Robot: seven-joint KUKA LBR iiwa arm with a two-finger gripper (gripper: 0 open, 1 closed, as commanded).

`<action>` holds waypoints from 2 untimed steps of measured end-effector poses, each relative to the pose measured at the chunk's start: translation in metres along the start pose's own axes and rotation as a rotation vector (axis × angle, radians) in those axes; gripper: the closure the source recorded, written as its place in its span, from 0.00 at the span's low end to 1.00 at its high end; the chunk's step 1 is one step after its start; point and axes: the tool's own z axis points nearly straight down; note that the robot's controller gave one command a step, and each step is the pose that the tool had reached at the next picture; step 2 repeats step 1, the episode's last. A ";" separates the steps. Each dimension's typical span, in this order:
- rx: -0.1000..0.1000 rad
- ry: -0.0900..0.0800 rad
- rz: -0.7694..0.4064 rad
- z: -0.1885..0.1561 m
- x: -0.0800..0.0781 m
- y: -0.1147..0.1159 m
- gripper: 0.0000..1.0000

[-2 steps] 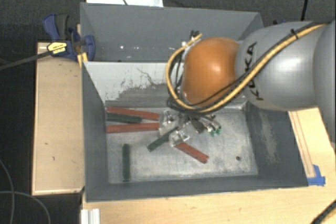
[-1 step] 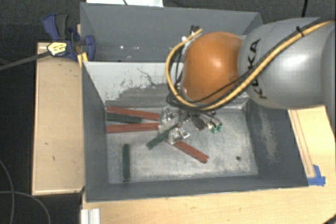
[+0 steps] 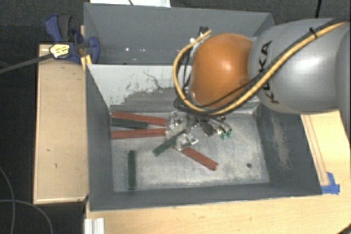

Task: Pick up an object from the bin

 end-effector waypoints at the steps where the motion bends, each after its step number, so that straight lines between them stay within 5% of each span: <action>1: 0.000 0.000 0.024 -0.035 0.003 0.001 1.00; 2: 0.000 0.000 0.024 -0.035 0.003 0.001 1.00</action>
Offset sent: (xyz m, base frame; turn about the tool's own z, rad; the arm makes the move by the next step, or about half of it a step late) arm 0.0000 0.0000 0.0000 0.0000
